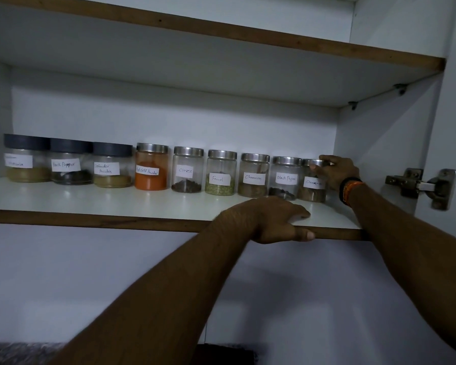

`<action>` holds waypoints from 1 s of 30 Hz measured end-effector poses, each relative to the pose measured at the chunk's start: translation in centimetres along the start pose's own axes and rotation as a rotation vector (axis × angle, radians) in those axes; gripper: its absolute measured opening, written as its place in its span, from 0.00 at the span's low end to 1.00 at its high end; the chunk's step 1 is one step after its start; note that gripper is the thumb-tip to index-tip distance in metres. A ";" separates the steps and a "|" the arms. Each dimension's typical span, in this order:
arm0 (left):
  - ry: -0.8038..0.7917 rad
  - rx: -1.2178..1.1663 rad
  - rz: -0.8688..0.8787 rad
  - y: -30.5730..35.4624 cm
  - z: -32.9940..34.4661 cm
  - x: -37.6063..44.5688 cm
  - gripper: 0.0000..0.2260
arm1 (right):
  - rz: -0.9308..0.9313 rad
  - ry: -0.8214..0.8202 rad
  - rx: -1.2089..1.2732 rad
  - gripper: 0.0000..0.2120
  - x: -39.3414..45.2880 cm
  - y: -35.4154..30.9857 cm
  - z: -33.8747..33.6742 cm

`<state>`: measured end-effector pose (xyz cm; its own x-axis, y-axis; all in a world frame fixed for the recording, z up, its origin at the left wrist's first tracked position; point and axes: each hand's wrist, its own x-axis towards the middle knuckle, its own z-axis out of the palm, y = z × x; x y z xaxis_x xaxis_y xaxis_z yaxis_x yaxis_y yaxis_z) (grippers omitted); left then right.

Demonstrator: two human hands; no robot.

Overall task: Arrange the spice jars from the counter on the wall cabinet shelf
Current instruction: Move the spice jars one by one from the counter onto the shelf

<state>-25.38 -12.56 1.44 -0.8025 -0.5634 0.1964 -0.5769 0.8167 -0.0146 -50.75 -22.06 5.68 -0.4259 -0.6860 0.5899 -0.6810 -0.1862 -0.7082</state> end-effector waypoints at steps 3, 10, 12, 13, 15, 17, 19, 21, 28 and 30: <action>0.001 -0.008 -0.005 0.1 -0.1 -0.1 0.29 | 0.003 -0.001 -0.016 0.26 -0.1 0.1 0.0; -0.010 -0.022 -0.026 0.3 -0.3 -0.3 0.29 | 0.056 0.058 -0.004 0.30 -1.3 0.0 0.0; -0.010 -0.013 -0.027 0.4 -0.3 -0.2 0.29 | 0.078 0.096 0.006 0.29 -2.0 -0.1 -0.6; -0.009 -0.007 -0.026 0.4 -0.2 -0.2 0.28 | 0.073 0.110 0.006 0.28 -2.4 -0.3 -0.9; -0.004 -0.006 -0.030 0.5 -0.2 -0.2 0.28 | 0.037 0.131 -0.016 0.22 -3.6 -0.4 -1.5; 0.000 -0.009 -0.038 0.7 -0.2 -0.2 0.29 | 0.007 0.124 -0.059 0.17 -5.1 -0.4 -2.1; 0.008 0.001 -0.056 0.8 -0.2 -0.5 0.29 | -0.012 0.088 -0.103 0.17 -6.4 -0.6 -2.7; 0.014 0.039 -0.078 1.0 -0.2 -0.7 0.28 | -0.028 0.043 -0.146 0.19 -7.7 -1.2 -3.2; 0.073 0.134 -0.210 1.9 0.9 -2.1 0.28 | -0.141 -0.018 -0.221 0.16 -12.4 -2.2 -4.0; 0.109 0.183 -0.238 2.2 1.4 -3.0 0.27 | -0.184 -0.042 -0.264 0.13 -13.9 -2.5 -3.7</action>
<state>-24.48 -9.24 -0.53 -0.6262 -0.7111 0.3197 -0.7723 0.6218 -0.1296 -45.30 -9.49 0.68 -0.2595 -0.6874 0.6783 -0.8779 -0.1249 -0.4623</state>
